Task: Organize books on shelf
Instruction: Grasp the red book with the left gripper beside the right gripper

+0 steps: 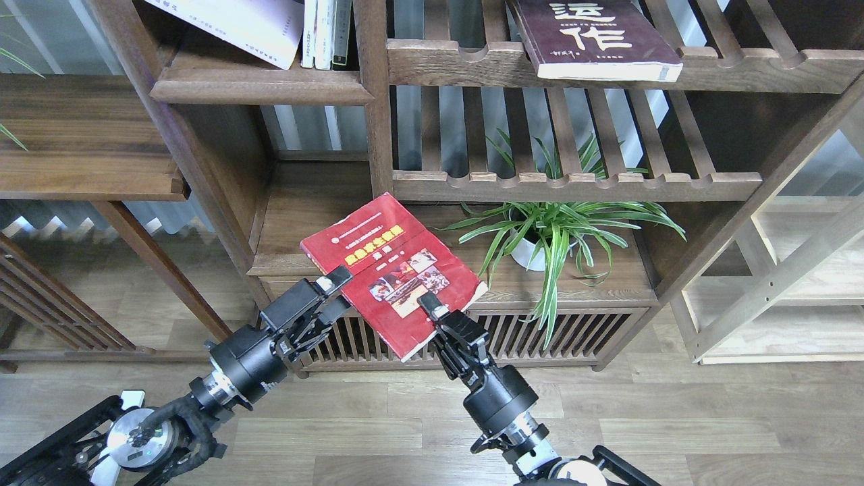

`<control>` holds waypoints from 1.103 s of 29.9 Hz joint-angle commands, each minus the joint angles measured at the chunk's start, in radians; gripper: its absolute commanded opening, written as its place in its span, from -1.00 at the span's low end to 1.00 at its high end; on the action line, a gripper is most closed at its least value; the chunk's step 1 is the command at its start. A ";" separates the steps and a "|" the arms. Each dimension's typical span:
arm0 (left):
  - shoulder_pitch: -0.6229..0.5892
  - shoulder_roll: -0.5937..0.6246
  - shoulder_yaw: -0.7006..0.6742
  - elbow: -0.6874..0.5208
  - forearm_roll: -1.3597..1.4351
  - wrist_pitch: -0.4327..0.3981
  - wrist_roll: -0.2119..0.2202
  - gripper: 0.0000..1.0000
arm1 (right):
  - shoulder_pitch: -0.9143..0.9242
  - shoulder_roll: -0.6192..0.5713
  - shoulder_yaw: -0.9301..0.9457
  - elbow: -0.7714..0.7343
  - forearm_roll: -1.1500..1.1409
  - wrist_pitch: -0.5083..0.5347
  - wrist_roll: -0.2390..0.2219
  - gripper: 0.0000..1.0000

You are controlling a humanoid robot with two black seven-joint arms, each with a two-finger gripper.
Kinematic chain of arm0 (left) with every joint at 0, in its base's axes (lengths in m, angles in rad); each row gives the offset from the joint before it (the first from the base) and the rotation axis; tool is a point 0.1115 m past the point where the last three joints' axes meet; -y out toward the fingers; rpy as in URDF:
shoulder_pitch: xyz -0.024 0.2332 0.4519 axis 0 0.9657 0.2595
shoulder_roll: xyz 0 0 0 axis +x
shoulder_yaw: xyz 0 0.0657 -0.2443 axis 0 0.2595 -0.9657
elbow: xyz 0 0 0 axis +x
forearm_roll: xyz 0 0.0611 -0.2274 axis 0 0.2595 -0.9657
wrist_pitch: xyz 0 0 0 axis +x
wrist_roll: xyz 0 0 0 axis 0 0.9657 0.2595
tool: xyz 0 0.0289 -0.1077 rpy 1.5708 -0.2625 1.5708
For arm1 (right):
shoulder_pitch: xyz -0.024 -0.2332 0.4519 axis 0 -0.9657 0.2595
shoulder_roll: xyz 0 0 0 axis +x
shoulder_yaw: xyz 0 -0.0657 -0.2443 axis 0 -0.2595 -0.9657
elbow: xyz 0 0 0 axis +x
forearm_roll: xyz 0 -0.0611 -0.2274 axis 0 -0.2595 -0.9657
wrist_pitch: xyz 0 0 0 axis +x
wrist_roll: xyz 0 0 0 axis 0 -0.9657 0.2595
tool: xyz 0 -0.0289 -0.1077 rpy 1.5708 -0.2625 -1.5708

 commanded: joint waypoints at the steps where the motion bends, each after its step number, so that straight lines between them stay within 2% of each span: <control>1: -0.002 -0.021 -0.009 0.000 0.002 0.000 -0.010 0.97 | 0.013 0.000 -0.004 0.000 0.000 0.000 0.000 -0.94; 15: -0.028 -0.070 -0.023 0.034 0.012 0.000 -0.013 0.93 | 0.027 0.000 -0.012 0.000 0.000 0.000 0.002 -0.94; 24: -0.042 -0.082 -0.023 0.095 0.040 0.000 -0.014 0.48 | 0.030 0.000 -0.012 0.000 0.002 0.000 0.003 -0.94; 27: -0.045 -0.093 -0.025 0.095 0.040 0.000 -0.016 0.20 | 0.030 0.000 -0.012 0.000 0.000 0.000 0.003 -0.94; 30: -0.056 -0.107 -0.025 0.097 0.042 0.000 -0.028 0.14 | 0.030 0.000 -0.012 0.005 0.002 0.000 0.003 -0.94; 33: -0.064 -0.116 -0.025 0.098 0.042 0.000 -0.029 -0.06 | 0.030 0.000 -0.012 0.007 0.002 0.000 0.003 -0.94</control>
